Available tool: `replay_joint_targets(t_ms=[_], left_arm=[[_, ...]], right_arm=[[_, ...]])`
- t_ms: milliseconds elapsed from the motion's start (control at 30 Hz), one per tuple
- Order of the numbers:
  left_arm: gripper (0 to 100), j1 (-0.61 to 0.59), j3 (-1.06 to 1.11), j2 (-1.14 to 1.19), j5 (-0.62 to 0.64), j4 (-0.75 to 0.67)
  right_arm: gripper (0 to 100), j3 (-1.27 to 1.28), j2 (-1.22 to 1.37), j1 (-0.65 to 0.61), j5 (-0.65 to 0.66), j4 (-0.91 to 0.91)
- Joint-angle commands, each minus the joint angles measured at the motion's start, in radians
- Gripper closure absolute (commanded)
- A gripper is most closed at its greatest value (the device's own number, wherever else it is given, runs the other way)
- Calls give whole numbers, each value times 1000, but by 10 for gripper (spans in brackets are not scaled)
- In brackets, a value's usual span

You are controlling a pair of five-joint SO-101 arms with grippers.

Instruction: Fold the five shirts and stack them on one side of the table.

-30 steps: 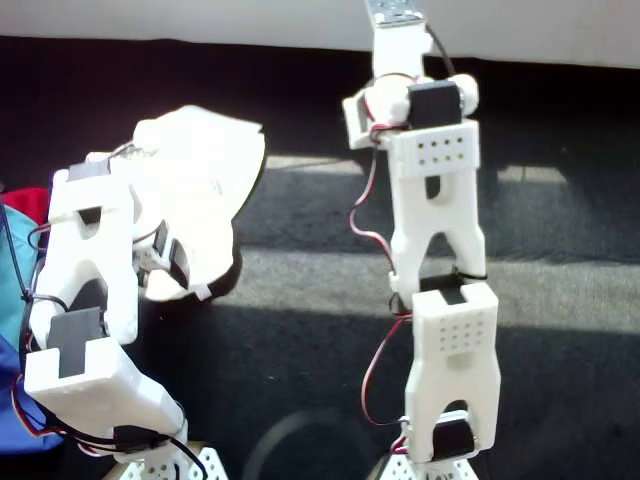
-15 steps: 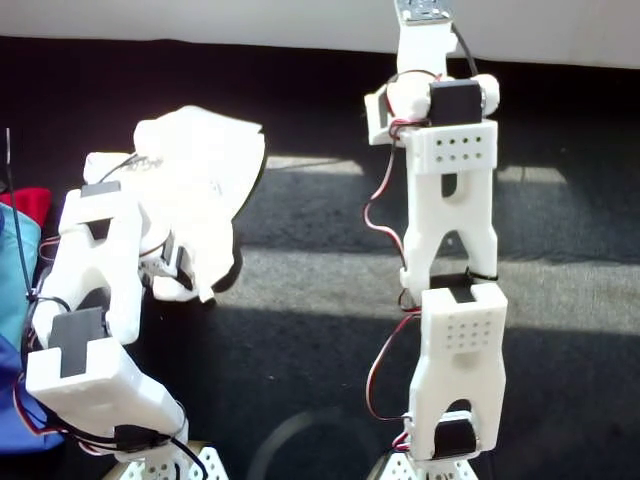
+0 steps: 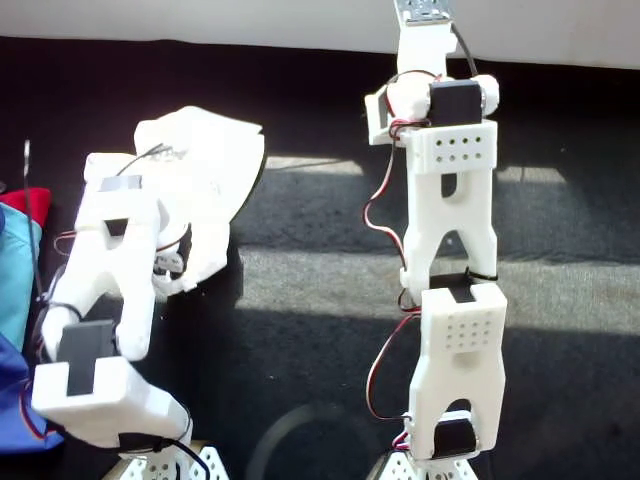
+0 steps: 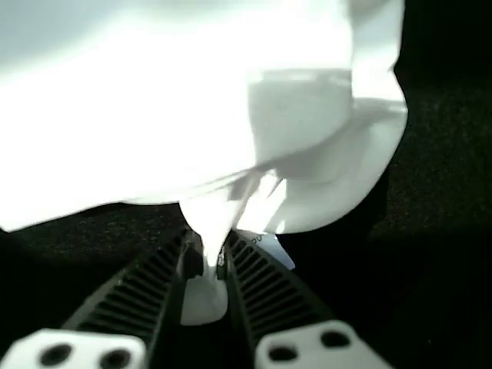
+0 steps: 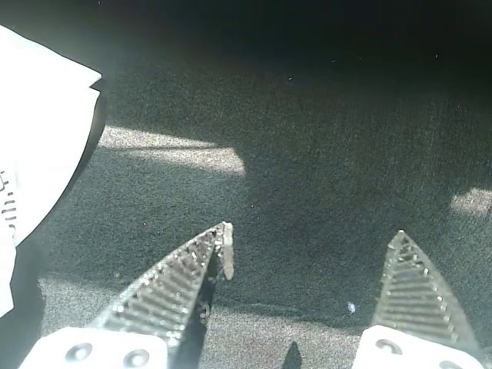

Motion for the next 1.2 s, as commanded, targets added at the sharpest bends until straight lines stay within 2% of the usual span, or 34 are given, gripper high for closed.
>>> replay_joint_targets(t_ms=[0,133,267,467,633,867,1033,1100,1167], left_arm=[[991,-64,-13,-217,-29,115],[991,-148,-4,-433,-147,235],[991,-271,1,-536,-233,292],[991,-403,133,-538,-262,207],[991,-501,203,-538,-262,169],[991,-518,206,-544,-262,170],[991,-518,205,-544,-262,172],[991,-519,205,-545,-262,176],[991,-519,205,-545,-262,176]], right_arm=[[690,-36,-71,4,-54,-4],[690,-36,-45,-25,-175,-62],[690,-36,48,-177,-178,-88],[690,-38,202,-409,-178,-231],[690,-38,357,-521,-180,-329],[690,-42,449,-616,-176,-340],[693,-36,518,-636,-129,-440],[752,-39,547,-633,-101,-455],[883,-45,568,-618,-77,-455]])
